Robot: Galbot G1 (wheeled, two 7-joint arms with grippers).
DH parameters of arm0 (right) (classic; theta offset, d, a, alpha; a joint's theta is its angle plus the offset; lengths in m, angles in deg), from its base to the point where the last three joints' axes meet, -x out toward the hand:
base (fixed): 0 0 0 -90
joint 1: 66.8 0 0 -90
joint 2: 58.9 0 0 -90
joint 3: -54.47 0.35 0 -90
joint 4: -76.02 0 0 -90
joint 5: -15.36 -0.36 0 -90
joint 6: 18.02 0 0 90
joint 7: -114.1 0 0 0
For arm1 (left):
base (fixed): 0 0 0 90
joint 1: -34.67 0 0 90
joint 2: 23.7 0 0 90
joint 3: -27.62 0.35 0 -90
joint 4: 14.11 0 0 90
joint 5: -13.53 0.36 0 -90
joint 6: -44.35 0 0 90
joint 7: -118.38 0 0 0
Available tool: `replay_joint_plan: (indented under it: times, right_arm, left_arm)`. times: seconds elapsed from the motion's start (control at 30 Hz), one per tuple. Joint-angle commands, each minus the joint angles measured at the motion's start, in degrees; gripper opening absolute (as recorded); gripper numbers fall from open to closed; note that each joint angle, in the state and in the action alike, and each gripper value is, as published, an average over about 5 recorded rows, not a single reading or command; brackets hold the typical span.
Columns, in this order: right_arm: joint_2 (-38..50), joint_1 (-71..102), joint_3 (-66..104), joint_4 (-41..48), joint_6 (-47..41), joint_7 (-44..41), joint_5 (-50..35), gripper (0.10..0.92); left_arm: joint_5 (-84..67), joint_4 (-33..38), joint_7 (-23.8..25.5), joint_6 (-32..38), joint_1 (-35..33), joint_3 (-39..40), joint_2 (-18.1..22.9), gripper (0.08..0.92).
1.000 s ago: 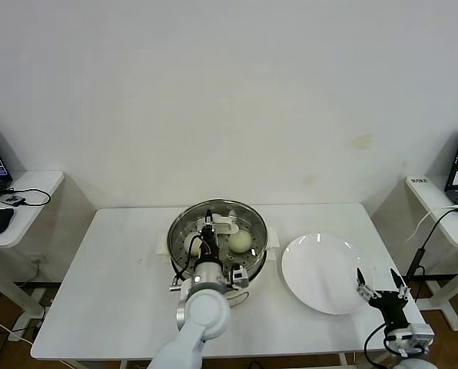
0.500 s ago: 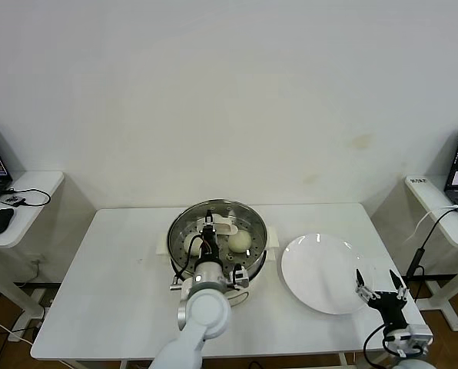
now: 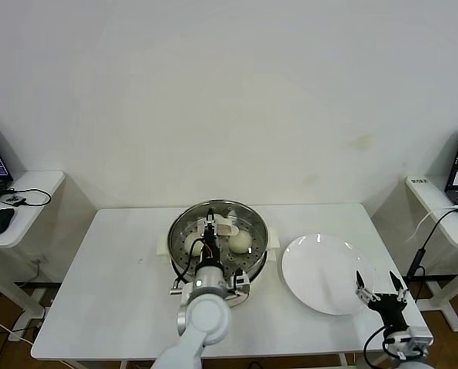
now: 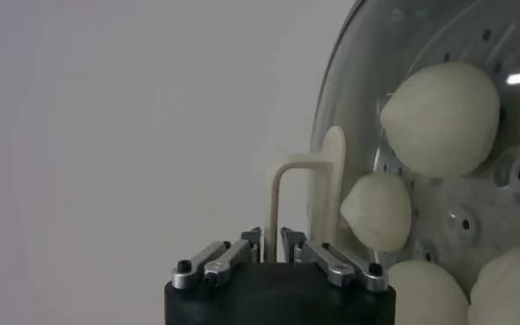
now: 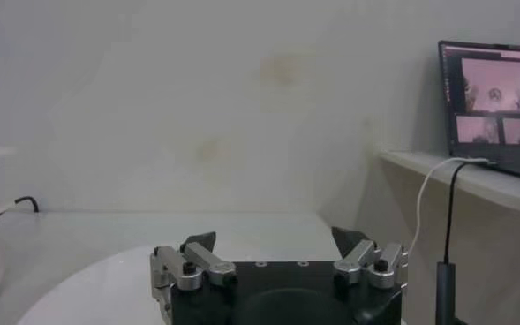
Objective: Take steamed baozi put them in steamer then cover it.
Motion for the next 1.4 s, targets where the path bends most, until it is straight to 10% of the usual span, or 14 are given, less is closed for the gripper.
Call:
replay_joint_plan:
  times: [0.03,0.47,0.87,1.07,1.4]
  right_arm:
    - [-0.1,0.1,0.0,0.0,0.0,0.0,0.1,0.823]
    - [-0.3,0.7,-0.1,-0.3,0.2,0.0,0.5,0.823]
    - [-0.5,1.8,-0.2,-1.6,0.1,0.1,0.6,0.823]
    - [0.0,3.2,-2.9,-6.4,-1.3,3.5,0.5,0.823]
    - [1.9,4.2,-5.2,-11.5,-6.3,4.3,-3.0,0.823]
  left_arm:
    - [-1.4,6.6,0.6,0.0,-2.9,0.5,-1.5,0.446]
    - [-2.0,14.1,2.9,0.0,-6.6,-0.2,-4.3,0.801]
    - [-2.8,22.7,4.2,0.0,-11.1,-4.3,-7.4,0.823]
    - [-14.4,27.6,-4.6,0.9,-13.9,-11.9,-11.2,0.823]
    - [-71.7,22.0,-18.8,31.0,-21.5,-40.2,-11.6,0.823]
